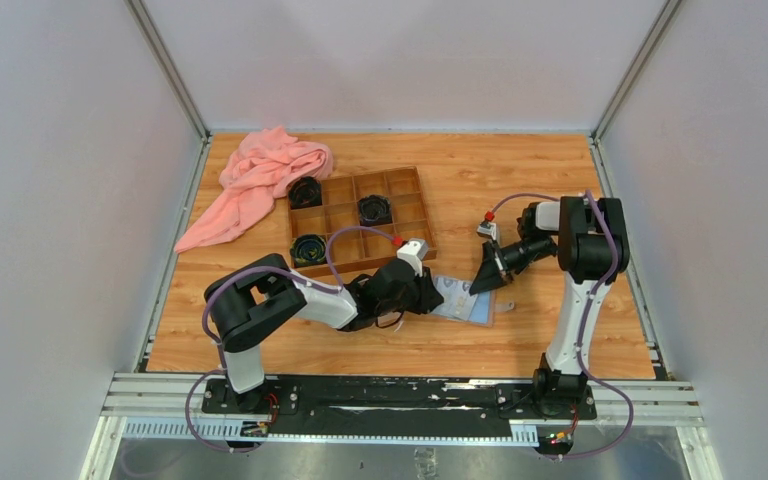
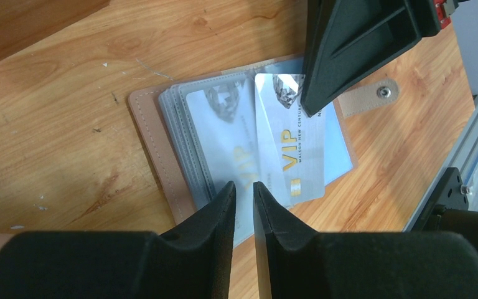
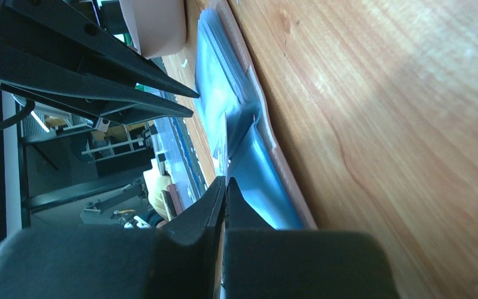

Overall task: Put the credit cards into the card holder
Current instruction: Insert the credit card into the card holder.

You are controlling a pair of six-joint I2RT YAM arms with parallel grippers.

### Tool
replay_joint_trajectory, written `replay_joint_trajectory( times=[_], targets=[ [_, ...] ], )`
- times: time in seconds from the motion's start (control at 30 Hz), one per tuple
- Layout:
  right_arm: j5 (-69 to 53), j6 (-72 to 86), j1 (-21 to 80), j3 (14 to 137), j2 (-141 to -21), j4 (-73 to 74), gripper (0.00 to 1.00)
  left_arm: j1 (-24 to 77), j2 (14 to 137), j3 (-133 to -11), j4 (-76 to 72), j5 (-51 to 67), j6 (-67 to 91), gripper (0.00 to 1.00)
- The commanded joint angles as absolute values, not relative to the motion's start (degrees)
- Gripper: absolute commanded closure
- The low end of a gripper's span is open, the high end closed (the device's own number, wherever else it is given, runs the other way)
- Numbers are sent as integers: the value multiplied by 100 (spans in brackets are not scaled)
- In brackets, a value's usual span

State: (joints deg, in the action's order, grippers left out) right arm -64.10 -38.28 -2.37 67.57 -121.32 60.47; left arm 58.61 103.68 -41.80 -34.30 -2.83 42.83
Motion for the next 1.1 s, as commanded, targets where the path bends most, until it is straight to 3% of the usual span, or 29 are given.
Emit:
replay_joint_trajectory(
  times=[0.0, 0.67, 0.83, 0.93, 1.07],
  targets=[
    [-6055, -3944, -46, 6926, -12393, 6341, 100, 5797, 10449, -4188, -3182, -282, 4088, 77],
    [-6112, -3358, 536, 7481, -12731, 6278, 100, 5796, 10491, -4253, -3182, -89, 4012, 75],
    [-6117, -3347, 532, 7525, -12715, 6266, 100, 5801, 10395, -4263, -3176, -35, 3983, 67],
    [-6115, -3303, 536, 7607, -12742, 6267, 90, 5801, 10256, -4233, -3173, -35, 3958, 66],
    [-6118, -3223, 564, 7671, -12744, 6241, 90, 5814, 10097, -4243, -3177, 153, 3955, 66]
  ],
)
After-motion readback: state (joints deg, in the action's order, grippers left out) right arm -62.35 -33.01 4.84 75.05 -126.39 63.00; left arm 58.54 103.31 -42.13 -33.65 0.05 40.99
